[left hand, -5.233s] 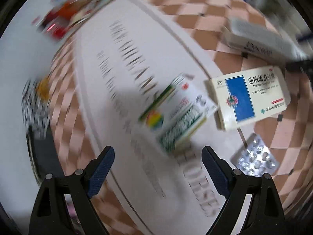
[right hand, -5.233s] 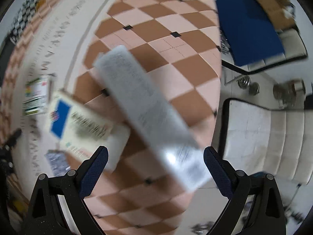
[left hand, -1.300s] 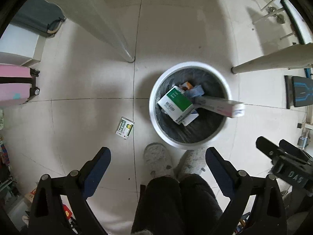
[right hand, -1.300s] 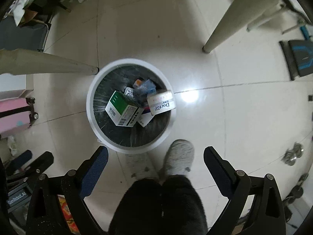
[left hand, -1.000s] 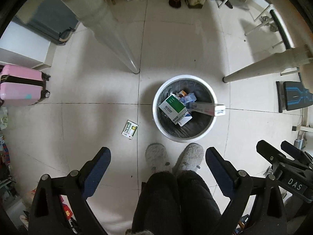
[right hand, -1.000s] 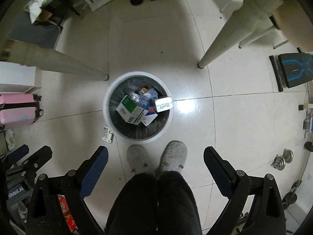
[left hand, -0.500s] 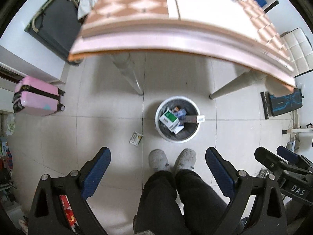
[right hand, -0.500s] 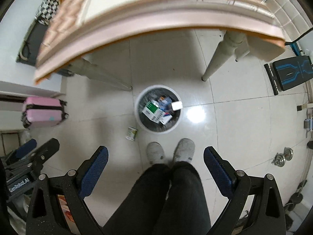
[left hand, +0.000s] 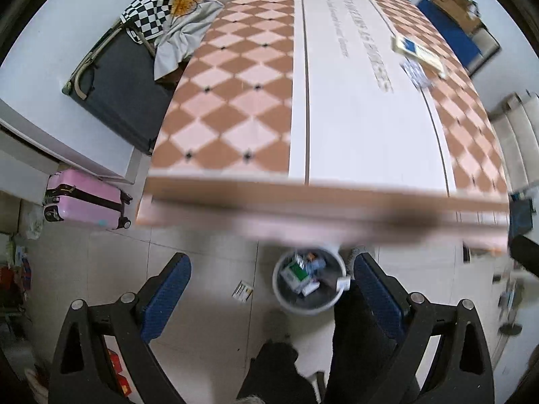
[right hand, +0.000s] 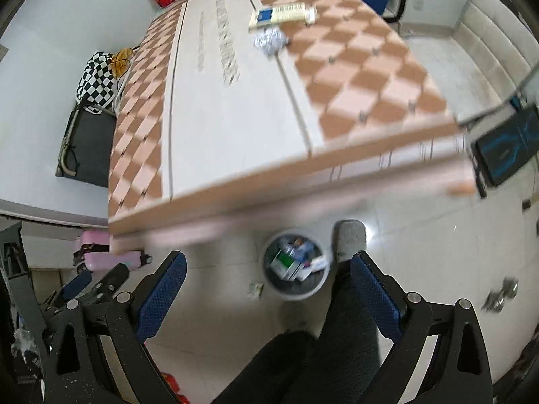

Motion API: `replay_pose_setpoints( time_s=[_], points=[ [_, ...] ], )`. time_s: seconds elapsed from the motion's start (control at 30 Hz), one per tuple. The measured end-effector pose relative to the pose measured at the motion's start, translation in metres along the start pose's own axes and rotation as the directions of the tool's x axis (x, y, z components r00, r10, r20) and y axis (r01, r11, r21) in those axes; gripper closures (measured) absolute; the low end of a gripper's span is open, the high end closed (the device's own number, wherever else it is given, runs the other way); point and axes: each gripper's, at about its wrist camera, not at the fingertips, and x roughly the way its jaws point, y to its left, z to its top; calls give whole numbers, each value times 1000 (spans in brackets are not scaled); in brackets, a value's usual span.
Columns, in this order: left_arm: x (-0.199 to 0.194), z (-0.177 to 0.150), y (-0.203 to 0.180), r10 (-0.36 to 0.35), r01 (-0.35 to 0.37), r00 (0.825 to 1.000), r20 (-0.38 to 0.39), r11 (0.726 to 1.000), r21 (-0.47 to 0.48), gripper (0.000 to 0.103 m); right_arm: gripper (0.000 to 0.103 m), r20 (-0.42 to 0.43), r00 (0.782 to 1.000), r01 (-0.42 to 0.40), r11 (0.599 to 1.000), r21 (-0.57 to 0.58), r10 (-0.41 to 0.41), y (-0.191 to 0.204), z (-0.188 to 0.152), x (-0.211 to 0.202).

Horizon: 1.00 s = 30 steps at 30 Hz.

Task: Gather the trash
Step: 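Raise both tools back toward the table, then grasp the silver blister pack with the left tool while the right tool grasps the blue-and-white medicine box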

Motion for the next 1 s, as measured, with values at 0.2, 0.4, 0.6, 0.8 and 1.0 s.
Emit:
replay_pose_setpoints(
  time_s=[0.2,0.4,0.6,0.8,1.0],
  points=[
    [51,82,-38,58,-65,997,-60,990,-123,4,4,-38,991,117,966,-230,-129,-19,154,43],
    [113,154,-77,72,-116,982,-177,960,-253,4,4,-93,960,184,848,-497,-262,-17,323,119],
    [144,193,-84,80,-165,967,-240,920,-356,4,4,-166,922,125,674,-728,-350,17,404,197],
    [152,199,-80,99,-208,953,-287,902,-379,4,4,-223,896,38,566,-823,-383,36,419,244],
    [146,208,-86,100,-214,950,-296,898,-384,4,11,-282,908,-14,649,-761,-311,19,437,239]
  ],
)
